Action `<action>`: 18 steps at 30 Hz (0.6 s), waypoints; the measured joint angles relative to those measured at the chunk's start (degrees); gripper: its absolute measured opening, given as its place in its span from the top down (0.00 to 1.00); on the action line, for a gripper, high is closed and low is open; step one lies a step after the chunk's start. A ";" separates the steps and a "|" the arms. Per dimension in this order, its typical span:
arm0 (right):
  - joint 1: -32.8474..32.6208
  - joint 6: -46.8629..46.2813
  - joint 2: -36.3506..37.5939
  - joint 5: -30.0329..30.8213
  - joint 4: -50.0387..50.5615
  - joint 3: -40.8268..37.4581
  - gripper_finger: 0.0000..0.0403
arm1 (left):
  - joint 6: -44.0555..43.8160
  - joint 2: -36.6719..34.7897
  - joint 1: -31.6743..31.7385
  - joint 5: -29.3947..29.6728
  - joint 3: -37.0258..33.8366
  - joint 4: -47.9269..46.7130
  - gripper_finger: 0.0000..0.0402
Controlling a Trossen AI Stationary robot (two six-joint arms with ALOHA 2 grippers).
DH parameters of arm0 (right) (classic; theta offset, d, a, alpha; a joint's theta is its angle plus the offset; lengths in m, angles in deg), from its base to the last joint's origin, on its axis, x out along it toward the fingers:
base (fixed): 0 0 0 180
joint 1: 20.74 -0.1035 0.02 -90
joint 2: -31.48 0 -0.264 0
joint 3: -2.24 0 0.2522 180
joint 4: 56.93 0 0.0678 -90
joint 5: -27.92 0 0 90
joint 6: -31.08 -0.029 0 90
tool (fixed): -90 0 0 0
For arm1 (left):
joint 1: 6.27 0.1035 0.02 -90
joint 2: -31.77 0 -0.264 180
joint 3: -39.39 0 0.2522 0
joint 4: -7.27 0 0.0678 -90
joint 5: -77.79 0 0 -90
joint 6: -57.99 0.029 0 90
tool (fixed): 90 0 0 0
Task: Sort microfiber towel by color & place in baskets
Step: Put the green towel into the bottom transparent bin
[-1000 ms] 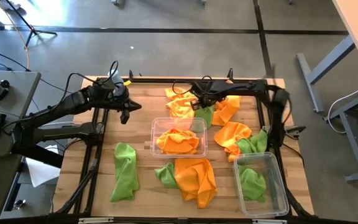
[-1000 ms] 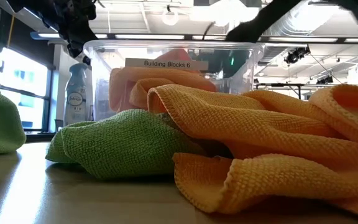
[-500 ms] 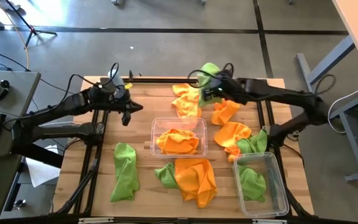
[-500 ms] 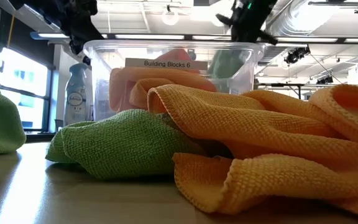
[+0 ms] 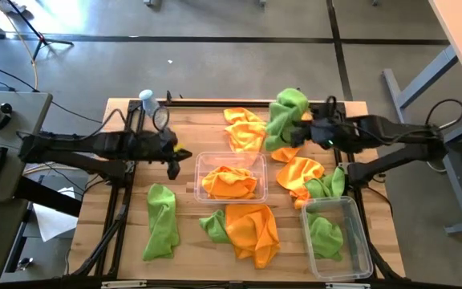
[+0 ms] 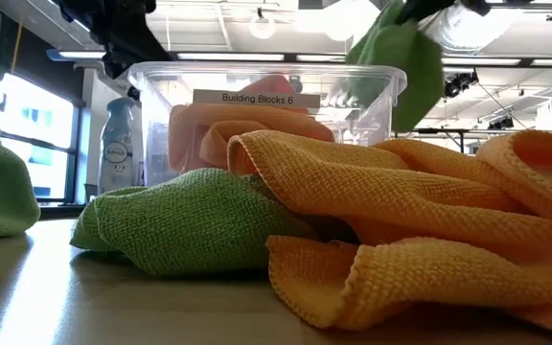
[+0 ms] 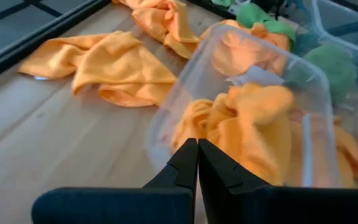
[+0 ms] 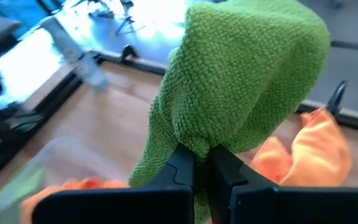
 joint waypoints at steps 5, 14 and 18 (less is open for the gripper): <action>-10.71 -7.97 2.48 2.95 5.35 0.00 1.00 | -5.41 4.73 -7.20 5.79 1.74 2.79 1.00; -30.41 -28.88 3.04 2.23 20.80 0.02 1.00 | -8.43 14.86 -15.28 11.80 10.46 2.81 1.00; -37.22 -35.52 3.04 -5.87 24.07 0.02 1.00 | -8.59 19.45 -17.26 12.77 14.21 2.73 1.00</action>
